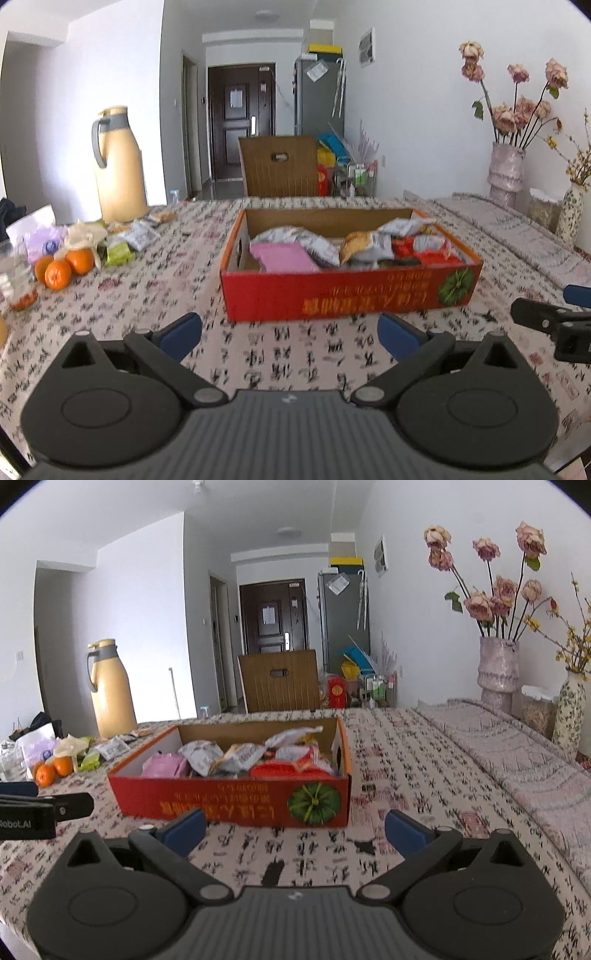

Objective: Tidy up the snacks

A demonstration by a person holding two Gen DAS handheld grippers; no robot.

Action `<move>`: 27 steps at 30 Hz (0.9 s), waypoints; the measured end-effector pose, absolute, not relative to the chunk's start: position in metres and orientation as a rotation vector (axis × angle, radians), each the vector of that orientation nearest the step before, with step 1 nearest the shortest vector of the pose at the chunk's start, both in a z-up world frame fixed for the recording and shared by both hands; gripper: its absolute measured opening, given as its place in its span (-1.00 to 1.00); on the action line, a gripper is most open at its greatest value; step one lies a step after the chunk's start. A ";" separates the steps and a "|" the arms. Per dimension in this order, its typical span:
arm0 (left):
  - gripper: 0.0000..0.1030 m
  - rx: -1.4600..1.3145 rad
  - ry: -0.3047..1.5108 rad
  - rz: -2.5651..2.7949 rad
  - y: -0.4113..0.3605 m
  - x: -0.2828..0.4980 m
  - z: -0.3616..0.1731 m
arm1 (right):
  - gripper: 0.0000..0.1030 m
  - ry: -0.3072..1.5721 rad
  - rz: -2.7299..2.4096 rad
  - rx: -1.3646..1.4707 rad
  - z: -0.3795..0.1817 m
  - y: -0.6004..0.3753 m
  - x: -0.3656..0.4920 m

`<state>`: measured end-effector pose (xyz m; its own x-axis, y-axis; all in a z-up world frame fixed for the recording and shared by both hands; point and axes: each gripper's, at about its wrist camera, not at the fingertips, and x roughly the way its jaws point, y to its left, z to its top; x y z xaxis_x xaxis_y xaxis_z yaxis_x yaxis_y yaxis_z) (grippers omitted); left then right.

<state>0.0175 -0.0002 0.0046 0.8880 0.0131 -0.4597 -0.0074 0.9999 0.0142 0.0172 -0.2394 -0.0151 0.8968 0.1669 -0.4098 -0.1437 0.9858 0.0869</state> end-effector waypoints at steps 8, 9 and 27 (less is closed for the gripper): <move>1.00 0.000 0.533 0.004 0.004 0.014 -0.014 | 1.00 0.483 0.154 0.054 -0.030 -0.241 0.015; 1.00 -0.001 0.538 0.003 0.004 0.014 -0.016 | 1.00 0.487 0.153 0.054 -0.031 -0.241 0.015; 1.00 -0.012 0.576 -0.005 0.005 0.011 -0.025 | 1.00 0.518 0.151 0.056 -0.038 -0.244 0.013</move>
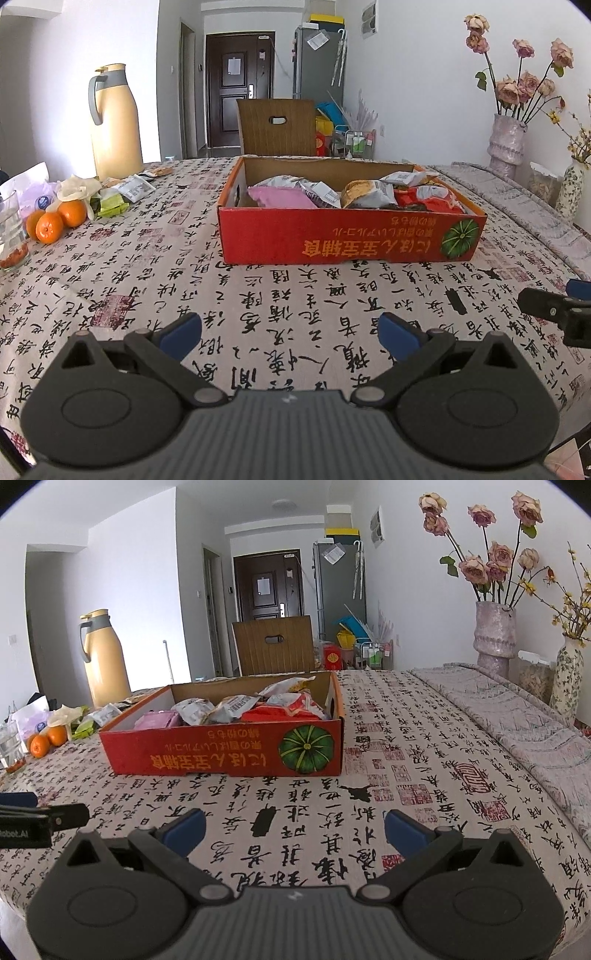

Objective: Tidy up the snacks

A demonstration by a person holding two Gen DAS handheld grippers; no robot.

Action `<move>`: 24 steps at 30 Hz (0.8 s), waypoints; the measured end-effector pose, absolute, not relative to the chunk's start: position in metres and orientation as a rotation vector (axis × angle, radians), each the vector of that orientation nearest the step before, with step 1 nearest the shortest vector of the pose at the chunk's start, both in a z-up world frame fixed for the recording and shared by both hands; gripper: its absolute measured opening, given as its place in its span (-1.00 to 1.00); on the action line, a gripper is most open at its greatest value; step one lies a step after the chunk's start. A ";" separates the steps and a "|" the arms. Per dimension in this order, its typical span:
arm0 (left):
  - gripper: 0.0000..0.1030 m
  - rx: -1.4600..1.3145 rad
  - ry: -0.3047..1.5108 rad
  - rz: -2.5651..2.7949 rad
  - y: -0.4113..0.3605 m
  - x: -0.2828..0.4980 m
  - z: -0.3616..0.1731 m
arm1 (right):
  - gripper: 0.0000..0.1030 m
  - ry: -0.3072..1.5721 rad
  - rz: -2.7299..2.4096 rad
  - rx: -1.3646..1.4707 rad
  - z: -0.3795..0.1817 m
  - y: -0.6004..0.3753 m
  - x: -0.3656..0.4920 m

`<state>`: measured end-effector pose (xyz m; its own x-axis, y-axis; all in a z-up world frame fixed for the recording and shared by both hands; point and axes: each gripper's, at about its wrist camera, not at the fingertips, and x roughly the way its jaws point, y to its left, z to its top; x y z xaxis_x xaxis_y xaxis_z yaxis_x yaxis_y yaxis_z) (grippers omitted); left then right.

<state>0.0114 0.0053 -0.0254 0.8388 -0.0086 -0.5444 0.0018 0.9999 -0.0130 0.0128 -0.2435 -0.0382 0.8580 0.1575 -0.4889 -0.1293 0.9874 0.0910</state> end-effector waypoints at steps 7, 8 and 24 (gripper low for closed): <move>1.00 -0.012 0.576 -0.006 0.005 0.011 -0.025 | 1.00 0.523 0.152 0.055 -0.040 -0.244 0.012; 1.00 -0.012 0.575 -0.006 0.005 0.011 -0.025 | 1.00 0.523 0.153 0.055 -0.040 -0.244 0.012; 1.00 -0.011 0.575 -0.007 0.005 0.010 -0.026 | 1.00 0.526 0.153 0.054 -0.041 -0.244 0.012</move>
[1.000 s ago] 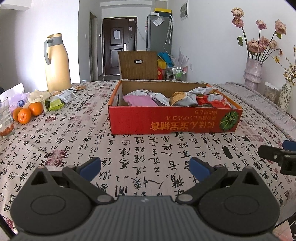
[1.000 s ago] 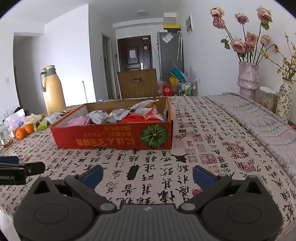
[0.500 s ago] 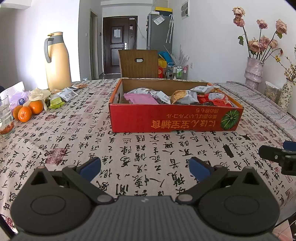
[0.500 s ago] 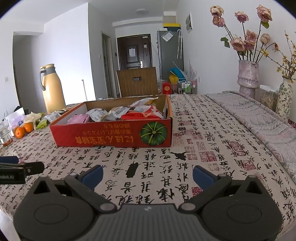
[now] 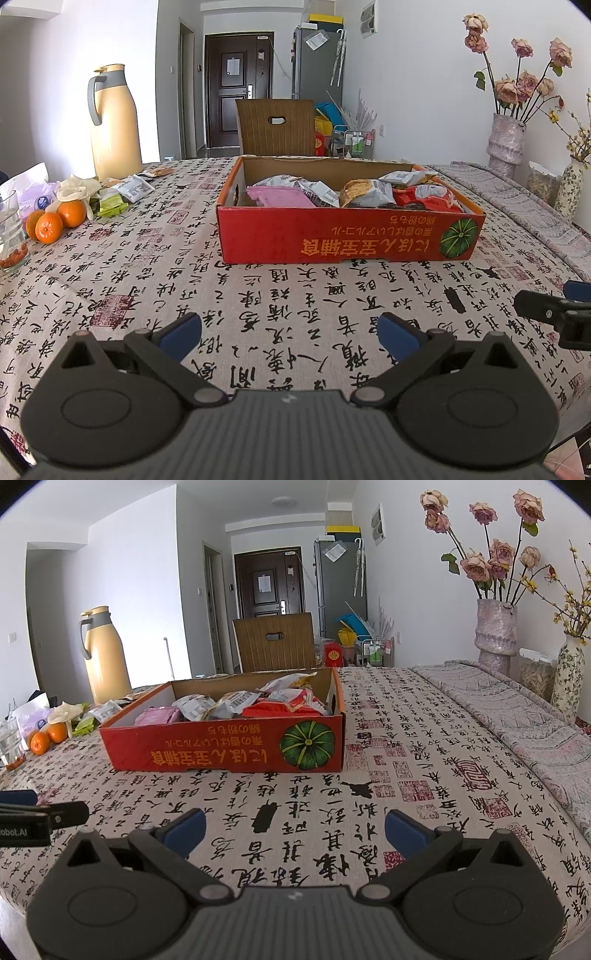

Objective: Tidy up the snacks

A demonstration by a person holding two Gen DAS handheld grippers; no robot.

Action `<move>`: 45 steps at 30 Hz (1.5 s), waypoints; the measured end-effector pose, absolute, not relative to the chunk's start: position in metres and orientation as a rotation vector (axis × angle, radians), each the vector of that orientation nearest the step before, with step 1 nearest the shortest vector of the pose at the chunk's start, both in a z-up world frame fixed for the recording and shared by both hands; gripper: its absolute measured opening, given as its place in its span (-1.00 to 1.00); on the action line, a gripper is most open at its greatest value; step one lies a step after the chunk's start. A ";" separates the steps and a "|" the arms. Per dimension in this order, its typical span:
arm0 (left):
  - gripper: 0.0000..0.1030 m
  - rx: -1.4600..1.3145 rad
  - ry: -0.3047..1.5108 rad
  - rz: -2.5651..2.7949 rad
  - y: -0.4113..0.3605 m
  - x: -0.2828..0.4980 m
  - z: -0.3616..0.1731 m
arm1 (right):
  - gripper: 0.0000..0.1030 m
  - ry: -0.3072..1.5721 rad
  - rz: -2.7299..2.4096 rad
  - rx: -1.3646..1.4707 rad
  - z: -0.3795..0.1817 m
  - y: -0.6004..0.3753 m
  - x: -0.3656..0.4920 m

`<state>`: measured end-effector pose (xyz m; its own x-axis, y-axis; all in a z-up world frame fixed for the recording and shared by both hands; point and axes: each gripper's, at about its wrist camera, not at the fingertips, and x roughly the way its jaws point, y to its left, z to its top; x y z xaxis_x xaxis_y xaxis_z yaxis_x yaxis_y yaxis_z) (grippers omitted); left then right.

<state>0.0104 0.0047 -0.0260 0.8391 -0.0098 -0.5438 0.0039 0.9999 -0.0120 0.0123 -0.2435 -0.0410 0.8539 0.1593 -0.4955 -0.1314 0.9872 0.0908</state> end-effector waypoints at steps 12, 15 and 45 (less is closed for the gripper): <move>1.00 -0.010 0.573 -0.009 0.004 0.010 -0.026 | 1.00 0.527 0.154 0.054 -0.042 -0.243 0.012; 1.00 -0.010 0.573 -0.009 0.004 0.010 -0.026 | 1.00 0.527 0.154 0.054 -0.042 -0.243 0.012; 1.00 -0.010 0.576 -0.010 0.003 0.011 -0.026 | 1.00 0.532 0.153 0.053 -0.044 -0.242 0.012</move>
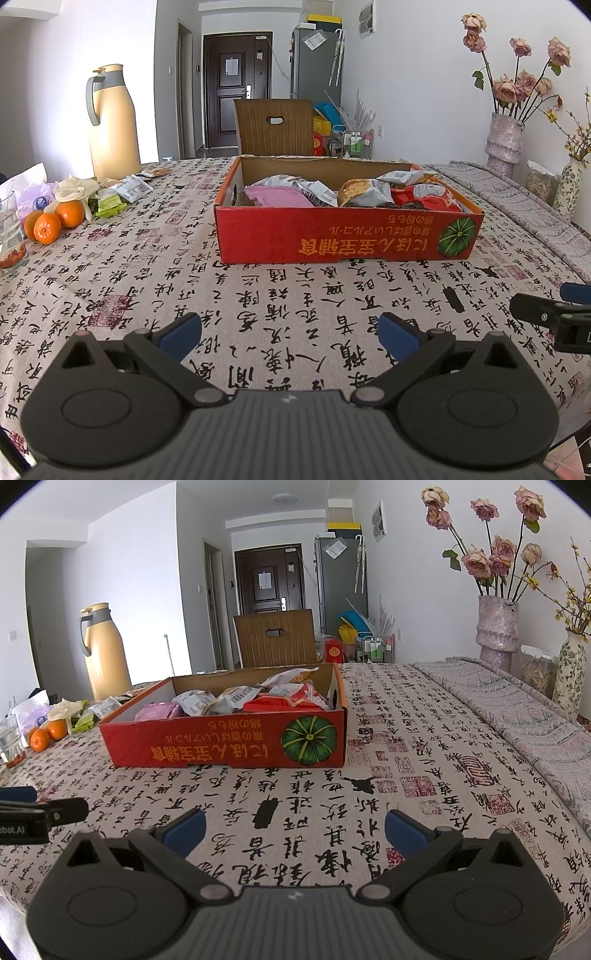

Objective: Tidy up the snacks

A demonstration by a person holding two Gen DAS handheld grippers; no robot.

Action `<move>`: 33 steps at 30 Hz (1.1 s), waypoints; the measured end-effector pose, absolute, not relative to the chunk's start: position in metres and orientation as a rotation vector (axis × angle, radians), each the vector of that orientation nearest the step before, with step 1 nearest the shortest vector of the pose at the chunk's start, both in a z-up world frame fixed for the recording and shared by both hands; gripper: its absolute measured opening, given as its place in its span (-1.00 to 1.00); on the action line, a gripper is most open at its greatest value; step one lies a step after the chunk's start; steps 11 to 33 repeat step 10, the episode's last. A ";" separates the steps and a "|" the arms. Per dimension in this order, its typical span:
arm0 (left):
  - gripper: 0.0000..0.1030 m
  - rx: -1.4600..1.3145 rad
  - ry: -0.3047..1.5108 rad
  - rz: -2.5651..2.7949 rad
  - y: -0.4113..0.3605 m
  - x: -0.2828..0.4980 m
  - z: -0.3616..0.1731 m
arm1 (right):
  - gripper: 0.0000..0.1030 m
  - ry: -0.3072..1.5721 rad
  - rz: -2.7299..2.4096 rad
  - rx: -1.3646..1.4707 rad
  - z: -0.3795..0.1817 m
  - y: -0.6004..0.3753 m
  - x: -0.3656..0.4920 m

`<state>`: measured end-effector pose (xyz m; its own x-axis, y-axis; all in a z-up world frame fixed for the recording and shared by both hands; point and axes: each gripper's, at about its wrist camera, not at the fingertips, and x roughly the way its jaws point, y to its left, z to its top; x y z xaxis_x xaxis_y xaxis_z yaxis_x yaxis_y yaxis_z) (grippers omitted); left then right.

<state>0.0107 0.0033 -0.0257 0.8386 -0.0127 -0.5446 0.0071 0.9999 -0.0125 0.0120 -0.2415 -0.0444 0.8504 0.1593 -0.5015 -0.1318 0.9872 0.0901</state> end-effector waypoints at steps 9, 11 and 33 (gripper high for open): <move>1.00 -0.004 0.573 -0.012 0.004 0.013 -0.027 | 1.00 0.544 0.158 0.053 -0.049 -0.240 0.013; 1.00 -0.005 0.575 -0.013 0.004 0.013 -0.028 | 1.00 0.547 0.159 0.054 -0.049 -0.240 0.013; 1.00 -0.005 0.575 -0.013 0.004 0.013 -0.028 | 1.00 0.547 0.159 0.054 -0.049 -0.240 0.013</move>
